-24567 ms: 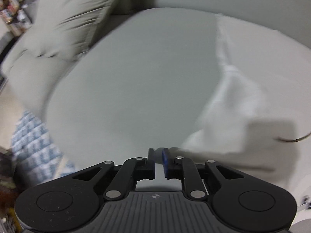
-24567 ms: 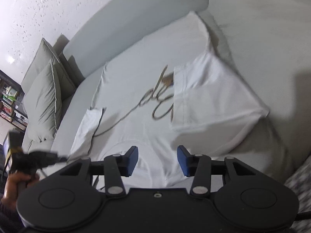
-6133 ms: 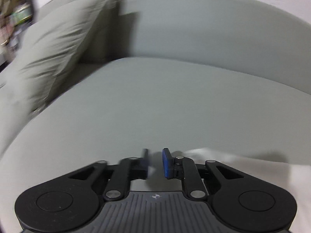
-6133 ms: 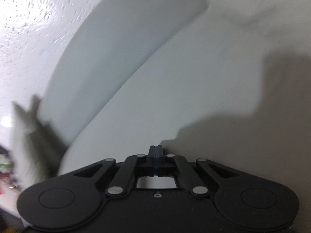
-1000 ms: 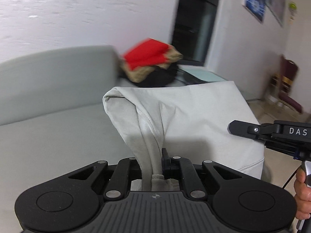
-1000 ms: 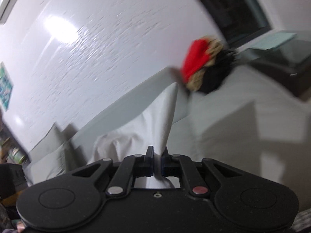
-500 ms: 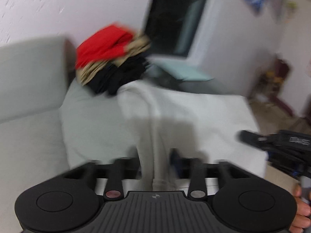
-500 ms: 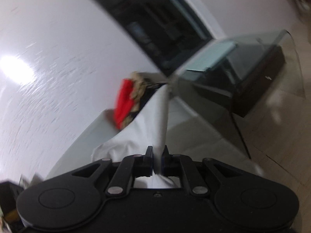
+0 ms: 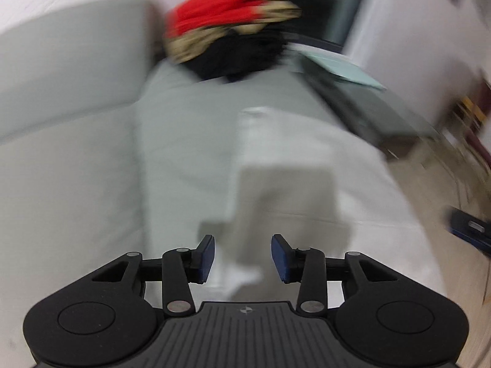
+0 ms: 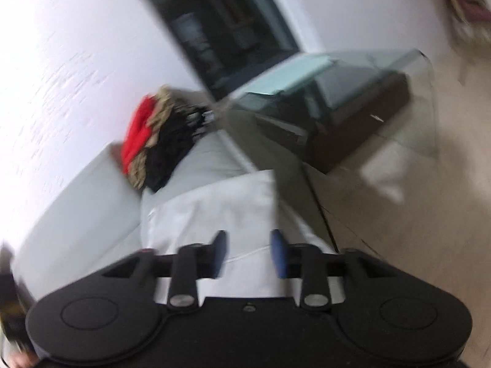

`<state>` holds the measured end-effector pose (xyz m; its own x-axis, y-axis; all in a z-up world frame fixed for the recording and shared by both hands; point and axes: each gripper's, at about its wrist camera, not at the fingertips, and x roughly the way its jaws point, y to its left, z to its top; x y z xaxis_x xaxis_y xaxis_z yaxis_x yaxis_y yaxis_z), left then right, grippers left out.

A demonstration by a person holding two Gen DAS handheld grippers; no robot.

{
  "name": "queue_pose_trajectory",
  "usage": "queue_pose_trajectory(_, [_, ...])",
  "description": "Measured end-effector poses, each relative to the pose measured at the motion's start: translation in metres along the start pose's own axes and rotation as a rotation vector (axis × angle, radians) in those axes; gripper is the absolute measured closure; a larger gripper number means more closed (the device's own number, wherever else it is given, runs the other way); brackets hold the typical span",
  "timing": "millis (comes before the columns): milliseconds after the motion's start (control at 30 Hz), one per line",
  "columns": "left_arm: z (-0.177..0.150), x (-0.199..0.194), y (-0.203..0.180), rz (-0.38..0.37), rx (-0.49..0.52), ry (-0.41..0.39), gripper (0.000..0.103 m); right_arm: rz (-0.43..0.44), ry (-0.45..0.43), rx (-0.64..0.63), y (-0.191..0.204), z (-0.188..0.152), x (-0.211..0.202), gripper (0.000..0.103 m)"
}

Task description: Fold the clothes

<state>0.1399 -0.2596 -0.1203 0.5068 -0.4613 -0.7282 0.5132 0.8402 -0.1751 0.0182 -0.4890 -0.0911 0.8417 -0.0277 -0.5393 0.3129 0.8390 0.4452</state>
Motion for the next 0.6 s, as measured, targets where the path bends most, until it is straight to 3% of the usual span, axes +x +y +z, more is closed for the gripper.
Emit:
queue_pose_trajectory(67, [-0.002,0.006,-0.026,-0.005,0.079,0.027,0.059,-0.01,0.044,-0.077,0.016,-0.005,0.011,0.076])
queue_pose_trajectory(167, [-0.018,0.022,-0.047,0.077,0.167,0.157,0.058,-0.113,0.135,-0.12,0.024,-0.023,0.019,0.076])
queue_pose_trajectory(300, [-0.034,0.005,-0.042,0.14,0.189,0.257,0.057,-0.172,0.196,-0.158,0.022,-0.049,-0.012,0.075])
queue_pose_trajectory(333, [-0.035,-0.001,-0.039,0.149,0.178,0.285,0.058,-0.177,0.205,-0.175,0.023,-0.052,-0.022,0.072])
queue_pose_trajectory(367, [-0.037,-0.009,-0.038,0.163,0.177,0.303,0.058,-0.191,0.229,-0.172,0.023,-0.053,-0.029,0.062])
queue_pose_trajectory(433, [-0.041,-0.037,-0.041,0.175,0.187,0.273,0.057,-0.175,0.256,-0.148,0.026,-0.049,-0.046,0.059])
queue_pose_trajectory(600, [-0.036,-0.094,-0.046,0.174,0.181,0.195,0.037,-0.058,0.262,-0.119,0.052,-0.025,-0.086,0.024])
